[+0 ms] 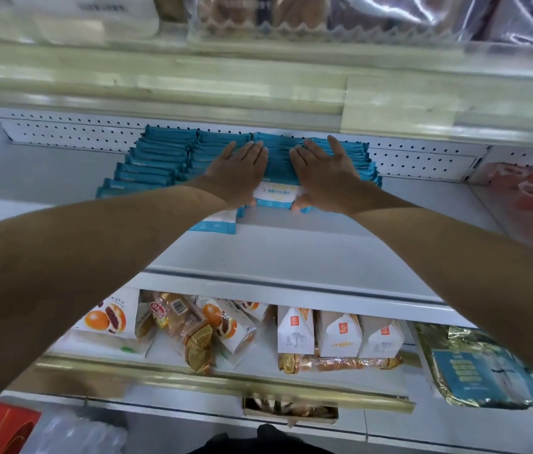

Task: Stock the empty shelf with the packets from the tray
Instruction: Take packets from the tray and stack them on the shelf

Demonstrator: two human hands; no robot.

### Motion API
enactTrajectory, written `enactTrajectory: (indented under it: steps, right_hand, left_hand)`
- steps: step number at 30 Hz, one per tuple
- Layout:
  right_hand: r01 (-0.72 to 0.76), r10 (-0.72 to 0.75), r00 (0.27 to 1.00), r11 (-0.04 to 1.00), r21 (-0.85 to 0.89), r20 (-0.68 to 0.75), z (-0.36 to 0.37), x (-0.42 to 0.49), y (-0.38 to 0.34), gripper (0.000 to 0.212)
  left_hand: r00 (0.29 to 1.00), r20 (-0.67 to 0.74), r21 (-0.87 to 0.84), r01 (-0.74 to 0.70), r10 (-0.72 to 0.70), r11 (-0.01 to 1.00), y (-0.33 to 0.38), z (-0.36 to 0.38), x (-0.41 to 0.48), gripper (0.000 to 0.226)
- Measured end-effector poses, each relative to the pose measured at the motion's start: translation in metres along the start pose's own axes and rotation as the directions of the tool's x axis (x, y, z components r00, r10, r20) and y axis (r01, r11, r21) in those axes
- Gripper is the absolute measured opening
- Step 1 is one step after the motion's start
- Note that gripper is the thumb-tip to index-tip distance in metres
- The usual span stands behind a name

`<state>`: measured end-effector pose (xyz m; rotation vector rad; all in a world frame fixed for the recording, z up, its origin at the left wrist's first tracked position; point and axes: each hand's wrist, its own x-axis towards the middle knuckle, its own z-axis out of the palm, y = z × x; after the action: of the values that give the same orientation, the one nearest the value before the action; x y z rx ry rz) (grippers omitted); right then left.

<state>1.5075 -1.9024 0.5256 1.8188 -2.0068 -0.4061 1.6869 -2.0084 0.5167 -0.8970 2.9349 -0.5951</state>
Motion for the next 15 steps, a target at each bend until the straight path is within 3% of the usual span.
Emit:
enactTrajectory:
  steps: [4,11,15]
  right_hand:
    - [0.019,-0.018,0.999,0.999,0.029,-0.043,0.001,-0.006,0.000,0.114]
    - [0.005,0.005,0.999,0.982,0.187,-0.052,-0.006,-0.018,0.007,0.113]
    - [0.013,0.016,0.996,0.951,0.309,-0.092,-0.021,-0.020,-0.009,0.106]
  left_hand:
    - [0.998,-0.013,-0.039,0.058,-0.058,0.998,0.007,-0.001,-0.005,0.109]
    - [0.999,0.042,-0.223,0.014,-0.005,0.975,-0.040,-0.005,-0.028,0.115]
    - [0.982,0.186,-0.293,0.021,0.036,0.956,-0.088,-0.006,-0.062,0.111]
